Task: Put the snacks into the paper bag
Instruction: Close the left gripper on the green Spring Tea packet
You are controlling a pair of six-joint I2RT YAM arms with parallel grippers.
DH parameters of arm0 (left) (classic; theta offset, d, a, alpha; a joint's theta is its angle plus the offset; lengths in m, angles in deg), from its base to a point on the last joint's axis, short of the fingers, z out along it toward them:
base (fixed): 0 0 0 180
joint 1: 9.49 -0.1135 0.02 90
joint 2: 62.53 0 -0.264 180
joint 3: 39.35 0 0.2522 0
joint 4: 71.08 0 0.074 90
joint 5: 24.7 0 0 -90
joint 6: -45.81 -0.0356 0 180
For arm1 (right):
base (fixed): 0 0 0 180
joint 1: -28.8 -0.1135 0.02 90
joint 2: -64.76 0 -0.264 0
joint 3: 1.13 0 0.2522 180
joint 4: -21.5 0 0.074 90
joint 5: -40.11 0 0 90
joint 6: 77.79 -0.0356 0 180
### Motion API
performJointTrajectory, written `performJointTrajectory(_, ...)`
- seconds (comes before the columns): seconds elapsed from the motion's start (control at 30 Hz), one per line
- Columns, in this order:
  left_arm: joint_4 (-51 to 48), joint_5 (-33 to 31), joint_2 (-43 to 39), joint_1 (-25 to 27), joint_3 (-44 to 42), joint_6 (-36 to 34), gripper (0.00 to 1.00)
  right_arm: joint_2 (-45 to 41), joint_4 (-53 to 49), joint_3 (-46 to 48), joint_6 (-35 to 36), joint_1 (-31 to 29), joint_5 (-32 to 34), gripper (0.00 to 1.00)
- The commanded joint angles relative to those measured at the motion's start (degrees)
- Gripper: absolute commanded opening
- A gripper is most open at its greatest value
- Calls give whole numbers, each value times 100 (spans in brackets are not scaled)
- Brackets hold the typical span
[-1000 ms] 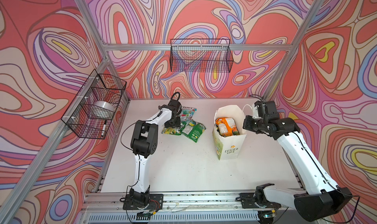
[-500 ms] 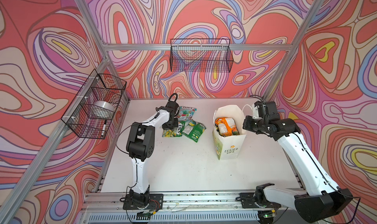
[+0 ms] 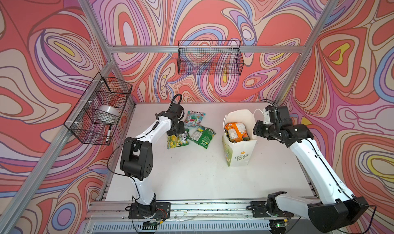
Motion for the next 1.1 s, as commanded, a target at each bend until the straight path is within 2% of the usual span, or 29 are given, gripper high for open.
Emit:
performJointTrajectory(0.0, -188, -451, -24, -56, -334, -1, 100, -42, 158, 37, 18, -40, -134, 0)
performJointTrajectory(0.07, -259, -530, 142, -136, -311, -21, 100, -50, 146, 27, 26, -45, -132, 0)
performJointTrajectory(0.23, -77, -88, 584, -304, -192, -214, 100, -23, 143, 3, 54, -47, -165, 0)
performJointTrajectory(0.3, 128, 320, 709, -360, -169, -391, 100, -58, 152, 16, 60, -40, -179, 0)
performJointTrajectory(0.4, 46, 451, 1010, -516, 27, -452, 100, -85, 89, -9, 74, -47, -189, 0)
performJointTrajectory(0.7, 704, 1086, 1136, -840, -350, -439, 99, -173, 24, -54, 134, -40, -172, 0)
performJointTrajectory(0.8, 918, 1189, 1099, -840, -564, -250, 90, -200, 51, -28, 138, -41, -173, 0)
performJointTrajectory(1.07, 1088, 1155, 841, -845, -935, 194, 56, -241, 31, -63, 166, -40, -200, 0)
